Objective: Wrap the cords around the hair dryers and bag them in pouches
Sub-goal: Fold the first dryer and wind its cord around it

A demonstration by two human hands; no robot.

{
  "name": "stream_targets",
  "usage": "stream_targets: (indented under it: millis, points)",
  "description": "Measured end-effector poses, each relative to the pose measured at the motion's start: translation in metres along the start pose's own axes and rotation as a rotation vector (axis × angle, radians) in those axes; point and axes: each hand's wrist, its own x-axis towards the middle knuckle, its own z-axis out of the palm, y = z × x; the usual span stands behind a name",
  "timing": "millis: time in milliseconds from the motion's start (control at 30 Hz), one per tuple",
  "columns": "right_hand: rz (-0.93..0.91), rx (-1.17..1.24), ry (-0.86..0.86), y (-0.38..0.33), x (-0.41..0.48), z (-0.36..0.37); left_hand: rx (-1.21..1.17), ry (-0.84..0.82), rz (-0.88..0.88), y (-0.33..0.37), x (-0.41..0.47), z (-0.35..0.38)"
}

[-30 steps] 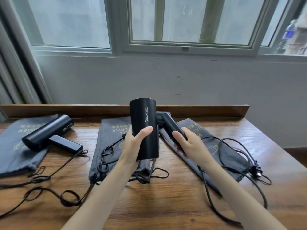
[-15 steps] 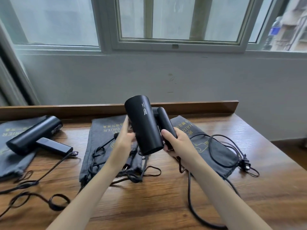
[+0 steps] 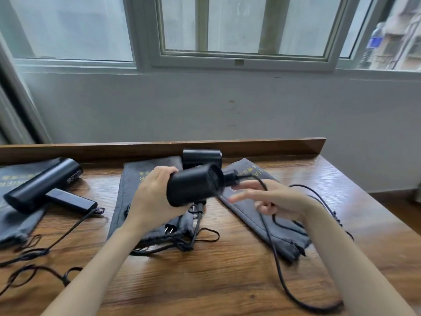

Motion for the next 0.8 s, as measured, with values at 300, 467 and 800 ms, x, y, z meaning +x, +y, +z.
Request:
stream_targets:
  millis: [300,467,800]
  points:
    - [-0.441,-0.204,0.453,0.003,0.006,-0.025,-0.655,-0.212,-0.491,0.001,-0.017,0.004]
    - [-0.506,-0.338,0.714,0.010,0.032,-0.018,-0.974,-0.252,-0.607,0.014,-0.022,0.012]
    - [-0.186,-0.806,0.366,0.033,0.070,0.031,-1.572,-0.129,-0.804,0.040,-0.012,0.026]
